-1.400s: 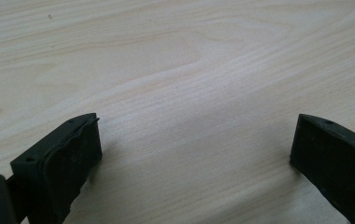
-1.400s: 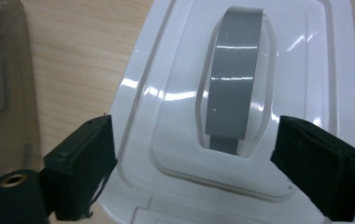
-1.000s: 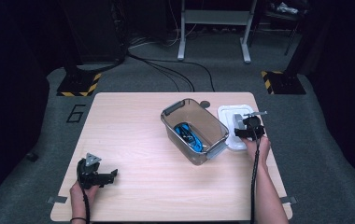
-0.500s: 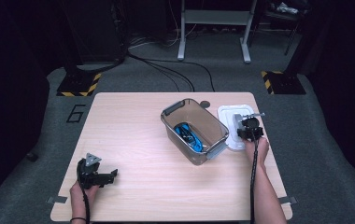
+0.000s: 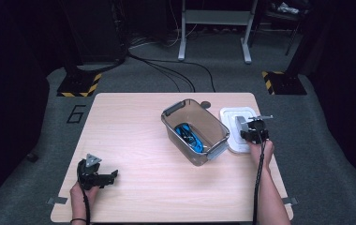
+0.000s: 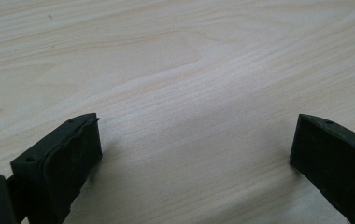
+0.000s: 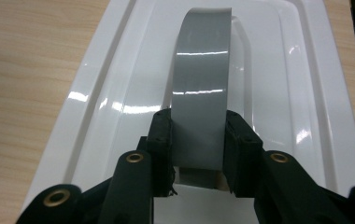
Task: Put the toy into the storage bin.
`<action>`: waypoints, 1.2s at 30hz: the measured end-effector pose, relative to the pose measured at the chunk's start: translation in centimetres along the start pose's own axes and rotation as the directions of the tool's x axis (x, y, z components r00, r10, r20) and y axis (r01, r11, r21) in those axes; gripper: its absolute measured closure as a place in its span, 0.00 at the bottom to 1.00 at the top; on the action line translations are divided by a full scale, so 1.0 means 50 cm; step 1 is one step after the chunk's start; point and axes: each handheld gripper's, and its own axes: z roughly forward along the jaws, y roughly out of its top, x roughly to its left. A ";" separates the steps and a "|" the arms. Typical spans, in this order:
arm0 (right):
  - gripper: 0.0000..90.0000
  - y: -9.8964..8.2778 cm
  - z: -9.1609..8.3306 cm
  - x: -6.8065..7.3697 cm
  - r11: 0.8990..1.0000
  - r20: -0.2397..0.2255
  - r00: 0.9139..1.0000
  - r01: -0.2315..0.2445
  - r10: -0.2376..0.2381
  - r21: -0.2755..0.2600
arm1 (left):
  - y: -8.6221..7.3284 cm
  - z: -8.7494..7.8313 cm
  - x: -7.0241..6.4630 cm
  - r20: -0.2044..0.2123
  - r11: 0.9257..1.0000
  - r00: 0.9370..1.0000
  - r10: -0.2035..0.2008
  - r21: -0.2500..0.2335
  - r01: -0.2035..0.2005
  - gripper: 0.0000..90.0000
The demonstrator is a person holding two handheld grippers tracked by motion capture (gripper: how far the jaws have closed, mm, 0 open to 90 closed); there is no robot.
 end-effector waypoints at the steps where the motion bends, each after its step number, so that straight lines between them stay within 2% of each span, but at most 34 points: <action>1: 0.75 0.000 -0.003 -0.002 1.000 -0.003 1.000 -0.004 0.004 0.000 | 0.000 0.000 0.000 0.000 1.000 1.000 0.000 0.000 0.000 0.02; 3: 0.75 -0.003 -0.013 -0.012 1.000 -0.029 0.999 -0.015 0.014 -0.010 | 0.000 0.000 0.000 0.000 1.000 1.000 0.000 0.000 0.000 0.02; 8: 0.75 -0.004 -0.027 -0.017 0.999 -0.039 0.999 -0.028 0.027 -0.017 | 0.000 0.000 0.000 0.000 1.000 1.000 0.000 0.000 0.000 0.02; 13: 0.75 -0.003 -0.042 -0.021 0.999 -0.050 0.999 -0.009 0.007 -0.040 | 0.000 0.000 0.000 0.000 1.000 1.000 0.000 0.000 0.000 0.02; 14: 0.75 -0.002 -0.046 -0.018 0.999 -0.056 0.998 -0.022 0.020 -0.034 | 0.000 0.000 0.000 -0.001 1.000 1.000 0.001 0.000 -0.001 0.02; 20: 0.75 0.004 -0.073 -0.012 0.998 -0.070 0.998 0.003 -0.007 -0.067 | 0.000 0.000 0.000 -0.002 1.000 1.000 0.001 0.001 -0.001 0.02; 21: 0.75 0.005 -0.077 -0.012 0.997 -0.069 0.997 0.021 -0.025 -0.072 | 0.000 0.000 0.000 -0.002 1.000 1.000 0.000 -0.003 0.000 0.02; 22: 0.75 0.007 -0.081 -0.009 0.997 -0.068 0.997 0.014 -0.019 -0.075 | 0.000 0.000 0.000 -0.001 1.000 1.000 0.001 0.002 -0.001 0.02; 23: 0.75 0.008 -0.085 -0.009 0.996 -0.069 0.997 0.033 -0.038 -0.079 | 0.000 0.000 0.000 -0.002 1.000 1.000 0.002 0.001 -0.002 0.02; 25: 0.75 0.010 -0.094 -0.005 0.996 -0.065 0.997 0.029 -0.035 -0.082 | 0.000 -0.001 0.000 0.000 1.000 1.000 0.003 0.004 -0.003 0.02; 27: 0.75 0.013 -0.102 -0.004 0.996 -0.062 0.997 0.051 -0.056 -0.080 | 0.001 -0.002 0.000 0.000 1.000 1.000 0.004 0.009 -0.004 0.02; 31: 0.75 0.019 -0.114 -0.002 0.995 -0.065 0.996 0.052 -0.058 -0.087 | 0.000 0.000 0.000 -0.001 1.000 1.000 0.000 0.001 0.000 0.02; 36: 0.75 0.026 -0.130 0.002 0.993 -0.054 0.995 0.080 -0.085 -0.082 | 0.000 0.000 0.000 0.000 1.000 1.000 0.000 0.000 0.000 0.02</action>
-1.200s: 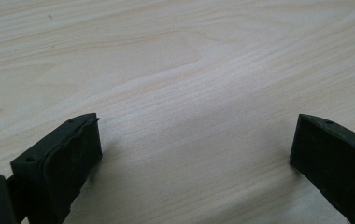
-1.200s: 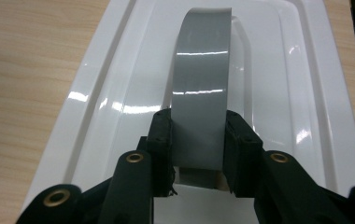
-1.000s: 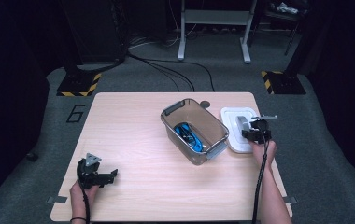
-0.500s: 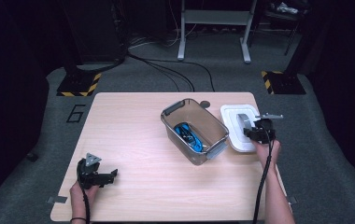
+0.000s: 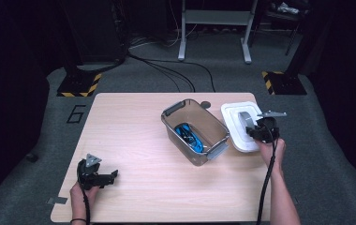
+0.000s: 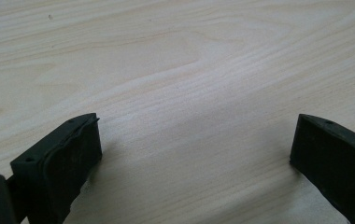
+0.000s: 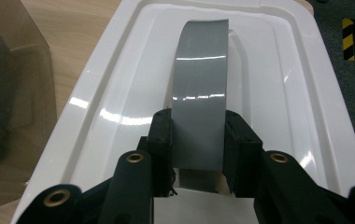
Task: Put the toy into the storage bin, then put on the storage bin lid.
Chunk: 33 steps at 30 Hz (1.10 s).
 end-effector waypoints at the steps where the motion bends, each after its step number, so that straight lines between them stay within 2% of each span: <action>1: 0.75 0.002 -0.004 0.000 1.000 0.001 1.000 0.003 -0.003 0.000 | 0.000 0.000 0.000 -0.001 1.000 1.000 0.000 0.000 0.000 0.02; 15: 0.75 0.033 -0.046 0.000 1.000 0.020 0.999 0.031 -0.030 -0.008 | 0.000 -0.002 0.000 0.001 1.000 1.000 0.003 0.008 -0.003 0.03; 33: 0.75 0.080 -0.096 0.025 0.996 0.046 0.996 0.081 -0.079 -0.038 | 0.001 -0.002 0.000 0.003 1.000 1.000 0.005 0.006 -0.005 0.03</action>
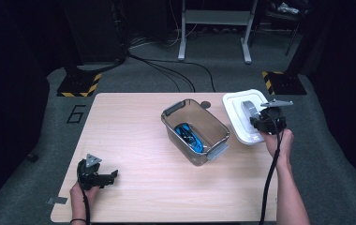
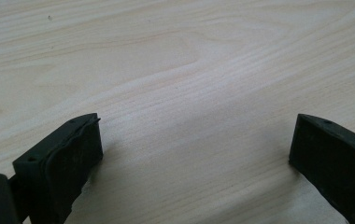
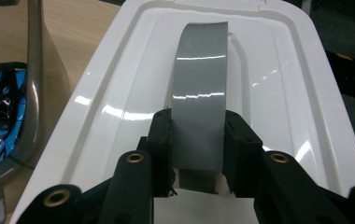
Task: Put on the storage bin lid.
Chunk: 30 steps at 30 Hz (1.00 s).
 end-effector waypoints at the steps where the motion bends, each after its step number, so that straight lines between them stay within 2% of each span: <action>1: 0.75 0.004 -0.003 0.003 1.000 -0.002 1.000 0.002 -0.002 -0.003 | 0.000 0.000 0.000 0.001 1.000 1.000 0.000 0.000 0.000 0.03; 10: 0.75 0.034 -0.028 0.031 0.999 -0.025 0.999 0.042 -0.042 -0.028 | 0.000 0.000 0.000 0.000 1.000 1.000 0.000 0.001 0.000 0.03; 20: 0.75 0.060 -0.051 0.061 0.996 -0.077 0.995 0.063 -0.067 -0.058 | 0.000 0.000 0.000 0.000 1.000 1.000 0.000 0.001 0.000 0.03; 30: 0.75 0.078 -0.055 0.116 0.990 -0.146 0.981 0.117 -0.127 -0.076 | 0.000 0.000 0.000 0.000 1.000 1.000 0.000 0.001 0.000 0.03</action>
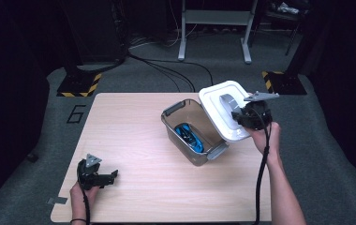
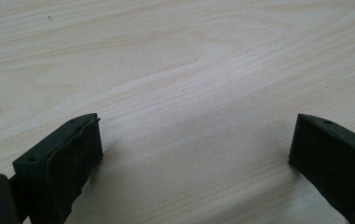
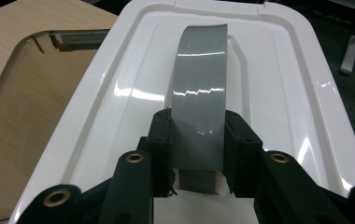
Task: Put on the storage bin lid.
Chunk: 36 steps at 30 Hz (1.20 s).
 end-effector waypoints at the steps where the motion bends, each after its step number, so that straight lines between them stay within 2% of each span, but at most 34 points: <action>1: 0.75 0.001 0.002 0.007 1.000 -0.011 1.000 0.011 -0.011 0.001 | 0.000 0.000 0.000 0.000 1.000 1.000 0.000 0.000 0.000 0.03; 4: 0.75 0.004 0.005 0.017 1.000 -0.026 0.999 0.022 -0.022 0.002 | 0.000 0.000 0.000 0.000 1.000 1.000 -0.001 0.000 0.001 0.03; 8: 0.75 0.009 0.012 0.039 0.999 -0.070 0.997 0.035 -0.035 -0.004 | 0.000 0.000 0.000 0.000 1.000 1.000 0.000 -0.001 0.000 0.03; 17: 0.75 0.015 0.025 0.068 0.997 -0.135 0.988 0.080 -0.081 -0.016 | 0.000 0.000 0.000 0.000 1.000 1.000 0.000 0.000 0.000 0.03; 19: 0.75 0.016 0.027 0.075 0.997 -0.144 0.987 0.072 -0.073 -0.016 | 0.000 0.000 0.000 0.000 1.000 1.000 0.000 0.000 0.000 0.03; 26: 0.75 0.016 0.043 0.098 0.995 -0.186 0.978 0.097 -0.098 -0.013 | 0.000 0.000 0.001 0.000 1.000 1.000 0.001 0.000 -0.001 0.03; 27: 0.75 0.016 0.045 0.099 0.994 -0.189 0.976 0.111 -0.112 -0.015 | 0.000 0.000 0.000 0.000 1.000 1.000 0.000 0.000 0.000 0.03; 28: 0.75 0.016 0.047 0.105 0.995 -0.194 0.976 0.103 -0.103 -0.015 | 0.000 0.000 0.000 0.000 1.000 1.000 0.000 0.000 0.000 0.03; 36: 0.75 0.012 0.071 0.130 0.992 -0.240 0.963 0.130 -0.126 0.000 | 0.000 0.000 0.001 0.000 1.000 1.000 0.001 0.000 -0.001 0.03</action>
